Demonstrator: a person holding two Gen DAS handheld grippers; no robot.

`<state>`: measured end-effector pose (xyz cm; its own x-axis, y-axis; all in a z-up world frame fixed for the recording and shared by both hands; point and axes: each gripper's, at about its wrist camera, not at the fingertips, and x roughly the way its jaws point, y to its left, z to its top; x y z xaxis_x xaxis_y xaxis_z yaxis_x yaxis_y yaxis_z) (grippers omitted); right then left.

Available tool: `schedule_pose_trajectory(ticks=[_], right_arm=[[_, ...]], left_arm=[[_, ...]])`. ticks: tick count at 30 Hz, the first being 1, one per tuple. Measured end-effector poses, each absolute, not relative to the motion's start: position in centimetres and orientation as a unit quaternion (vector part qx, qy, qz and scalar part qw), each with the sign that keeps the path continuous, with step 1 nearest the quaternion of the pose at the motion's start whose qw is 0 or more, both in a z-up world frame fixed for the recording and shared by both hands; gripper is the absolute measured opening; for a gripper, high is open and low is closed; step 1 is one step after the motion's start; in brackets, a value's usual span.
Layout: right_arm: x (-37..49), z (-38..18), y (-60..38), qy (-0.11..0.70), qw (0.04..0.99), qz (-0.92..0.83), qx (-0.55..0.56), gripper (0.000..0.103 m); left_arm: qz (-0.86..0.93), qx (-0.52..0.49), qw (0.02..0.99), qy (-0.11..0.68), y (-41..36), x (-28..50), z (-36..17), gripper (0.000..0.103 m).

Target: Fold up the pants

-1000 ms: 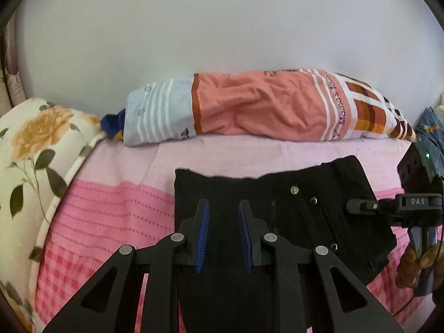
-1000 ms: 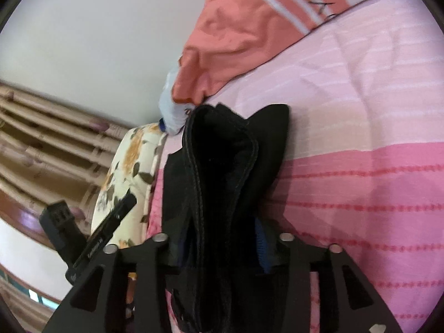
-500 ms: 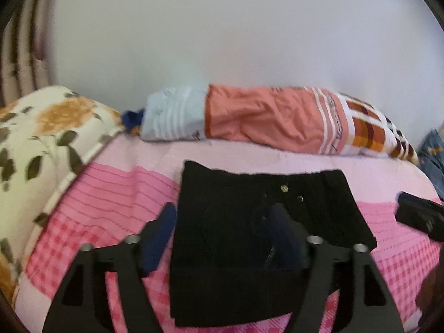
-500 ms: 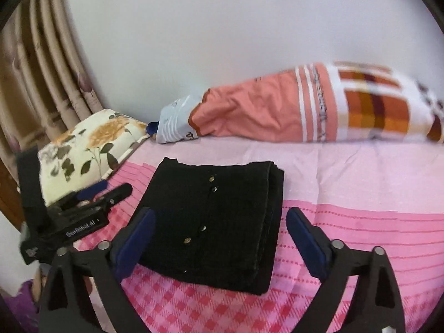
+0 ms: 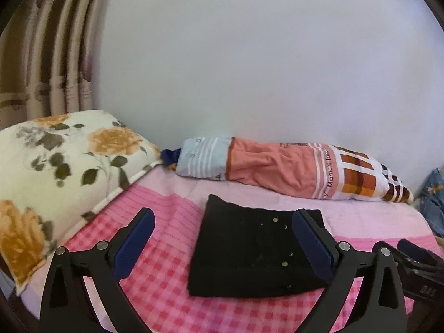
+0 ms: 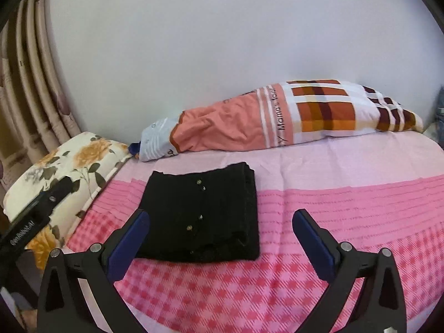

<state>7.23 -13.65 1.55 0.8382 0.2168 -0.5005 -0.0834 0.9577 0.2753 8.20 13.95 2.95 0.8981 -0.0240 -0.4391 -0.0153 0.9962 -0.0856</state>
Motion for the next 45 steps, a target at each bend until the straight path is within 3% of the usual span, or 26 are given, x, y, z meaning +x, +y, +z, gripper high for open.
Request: schedule_pose_trajectory(ticks=[10, 45], right_arm=[[2.5, 2.7, -12.1, 0.249, 0.965, 0.066, 0.054, 0.102], [-1.5, 4.5, -13.3, 0.232, 0.968, 0.062, 0.073, 0.102]], left_arm=[[0.027, -0.01, 0.974, 0.225, 13.0, 3.4, 4.9, 0.1], [0.0, 0.022, 0.987, 0.159, 9.5, -2.0, 8.8, 0.103]])
